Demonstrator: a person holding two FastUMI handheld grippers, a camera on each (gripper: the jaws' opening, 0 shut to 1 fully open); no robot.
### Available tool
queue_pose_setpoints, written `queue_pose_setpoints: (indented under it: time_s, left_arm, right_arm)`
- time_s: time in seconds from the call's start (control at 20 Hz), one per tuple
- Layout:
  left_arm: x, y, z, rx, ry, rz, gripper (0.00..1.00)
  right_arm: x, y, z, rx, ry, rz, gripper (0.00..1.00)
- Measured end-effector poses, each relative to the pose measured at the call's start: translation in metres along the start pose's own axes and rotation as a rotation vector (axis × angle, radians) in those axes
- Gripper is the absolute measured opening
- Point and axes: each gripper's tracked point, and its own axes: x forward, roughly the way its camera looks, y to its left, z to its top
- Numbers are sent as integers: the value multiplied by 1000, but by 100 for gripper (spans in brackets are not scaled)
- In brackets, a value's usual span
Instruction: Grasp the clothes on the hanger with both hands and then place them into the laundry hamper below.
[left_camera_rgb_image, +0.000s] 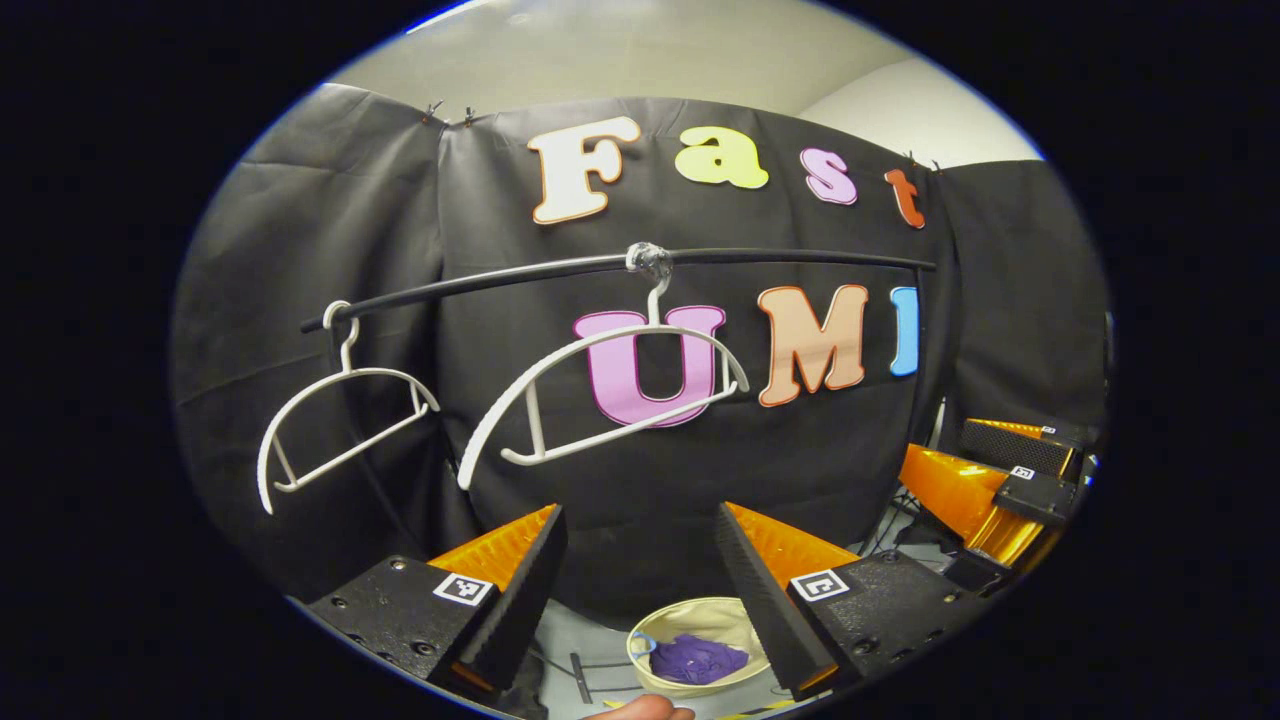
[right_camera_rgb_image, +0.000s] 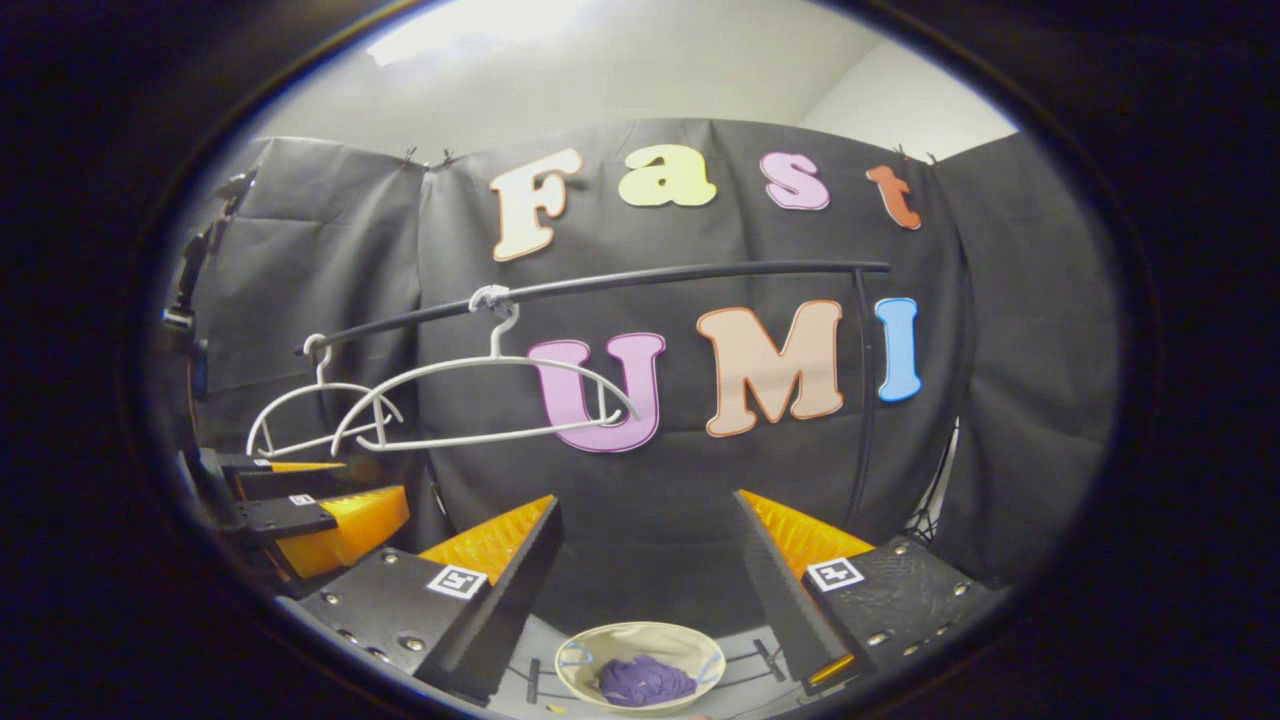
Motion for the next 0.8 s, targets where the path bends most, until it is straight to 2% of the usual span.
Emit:
queue_pose_setpoints:
  time_s: [0.05,0.1,0.35,0.4,0.45,0.65,0.75,0.8]
  left_arm:
    - [0,-4,-2,5,8,-24,93]
    - [2,-8,1,13,4,-49,93]
    - [7,-20,18,38,-44,-124,93]
    - [9,-21,22,37,-58,-137,93]
    - [9,-21,25,38,-64,-147,93]
    - [14,-16,28,35,-59,-153,93]
    - [17,-14,22,26,-34,-149,93]
    - [19,-16,21,22,-31,-158,93]
  right_arm:
    - [-2,1,2,-5,0,-8,96]
    - [-4,1,4,-10,2,-19,100]
    - [-18,-8,13,8,-25,-77,100]
    - [-21,-10,14,18,-28,-85,96]
    - [-21,-13,13,27,-26,-94,100]
    - [-19,-17,15,26,-18,-123,100]
    - [-15,-21,13,16,-5,-137,96]
    - [-14,-21,11,16,3,-140,100]
